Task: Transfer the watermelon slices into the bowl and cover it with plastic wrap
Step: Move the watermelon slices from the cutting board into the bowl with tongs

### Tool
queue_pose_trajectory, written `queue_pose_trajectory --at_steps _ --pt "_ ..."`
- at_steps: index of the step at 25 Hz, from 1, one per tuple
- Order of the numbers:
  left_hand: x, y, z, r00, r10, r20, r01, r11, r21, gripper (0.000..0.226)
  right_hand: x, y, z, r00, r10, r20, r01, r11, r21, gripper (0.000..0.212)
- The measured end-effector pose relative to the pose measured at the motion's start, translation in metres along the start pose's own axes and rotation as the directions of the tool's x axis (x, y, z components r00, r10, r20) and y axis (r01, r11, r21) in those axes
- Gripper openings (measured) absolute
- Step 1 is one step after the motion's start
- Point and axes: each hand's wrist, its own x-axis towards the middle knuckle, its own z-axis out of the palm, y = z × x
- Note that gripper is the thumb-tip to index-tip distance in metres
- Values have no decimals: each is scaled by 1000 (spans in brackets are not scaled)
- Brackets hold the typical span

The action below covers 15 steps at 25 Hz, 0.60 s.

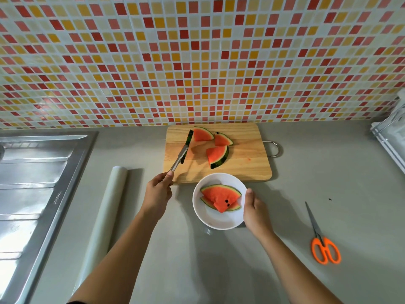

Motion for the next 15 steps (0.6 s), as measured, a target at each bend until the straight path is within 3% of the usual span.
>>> queue_pose_trajectory --at_steps 5,8,9,11,15 --pt "-43 10 -16 980 42 196 -38 999 -26 21 1 -1 -1 1000 6 16 -6 1000 6 46" --pt "-69 16 -33 948 101 301 -160 971 179 23 1 -2 -1 1000 13 21 -14 1000 14 46" --pt "-74 19 -37 935 137 327 -246 915 320 22 2 -1 -1 1000 9 22 -10 1000 11 46" --pt "-80 22 -38 887 246 390 -445 679 584 20 2 -1 -1 1000 8 24 -9 1000 20 46" --pt "-83 18 -24 732 324 600 -674 213 707 34 2 -2 -1 1000 11 16 -11 999 39 47"
